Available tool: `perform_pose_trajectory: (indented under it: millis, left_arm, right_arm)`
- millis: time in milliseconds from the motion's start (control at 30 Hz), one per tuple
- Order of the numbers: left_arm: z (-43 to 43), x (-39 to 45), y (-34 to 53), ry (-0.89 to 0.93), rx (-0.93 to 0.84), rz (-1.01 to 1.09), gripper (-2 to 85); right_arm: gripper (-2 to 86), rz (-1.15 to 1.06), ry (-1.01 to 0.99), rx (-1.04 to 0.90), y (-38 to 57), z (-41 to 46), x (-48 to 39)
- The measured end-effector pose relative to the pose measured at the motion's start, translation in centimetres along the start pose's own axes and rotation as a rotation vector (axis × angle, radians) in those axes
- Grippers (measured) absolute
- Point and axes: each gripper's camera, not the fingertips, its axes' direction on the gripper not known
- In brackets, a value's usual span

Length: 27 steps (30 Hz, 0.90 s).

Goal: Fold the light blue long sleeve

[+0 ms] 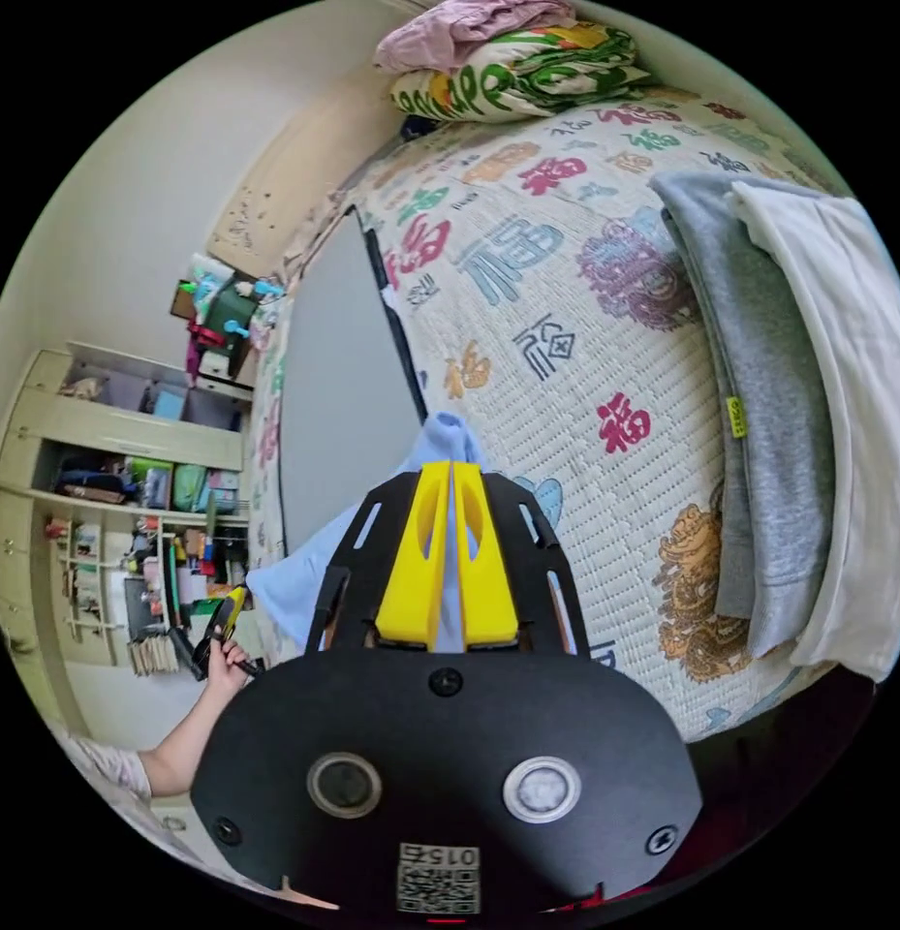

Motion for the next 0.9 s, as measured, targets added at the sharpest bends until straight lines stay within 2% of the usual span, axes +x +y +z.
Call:
perform_pose_trajectory:
  millis: [67,133,267,433,500,567,633,767,833,900]
  left_arm:
    - [-0.2,0.3,-1.6,-0.076,0.012,-0.020,7.2]
    - [-1.2,1.1,-2.7,-0.047,-0.012,-0.011,9.7]
    - [-2.7,2.4,-2.0,-0.112,-0.225,0.045,11.3]
    - [-3.3,0.8,0.8,-0.106,-0.407,-0.103,12.4]
    - [-3.0,1.2,1.6,-0.085,-0.476,-0.123,9.9]
    - [-3.3,2.3,1.5,-0.110,-0.501,-0.092,2.1]
    - [-4.1,3.4,1.2,-0.123,-0.521,-0.083,0.6]
    - [-8.9,7.1,1.0,-0.160,-0.443,-0.032,-0.1]
    - [-10.1,8.2,1.8,-0.178,-0.437,-0.024,0.0]
    - [-9.9,9.1,2.8,-0.226,-0.466,-0.014,0.4]
  right_arm:
    - [2.7,0.056,0.115,-0.002,1.8,3.6,0.2]
    - [3.8,0.023,0.109,-0.010,4.4,5.2,-0.4]
    - [6.9,-0.065,0.187,-0.117,12.0,6.9,0.7]
    - [10.5,0.037,0.209,-0.263,21.3,9.9,6.0]
    - [11.1,0.068,0.219,-0.331,25.4,12.5,7.5]
    - [10.8,0.088,0.203,-0.354,28.1,14.3,8.1]
    - [10.5,0.085,0.173,-0.361,30.8,15.6,7.9]
    - [10.0,-0.035,0.158,-0.367,37.9,16.7,4.9]
    - [8.9,-0.160,0.201,-0.406,41.9,17.1,2.6]
    - [7.9,-0.406,0.271,-0.484,48.3,18.4,-1.6]
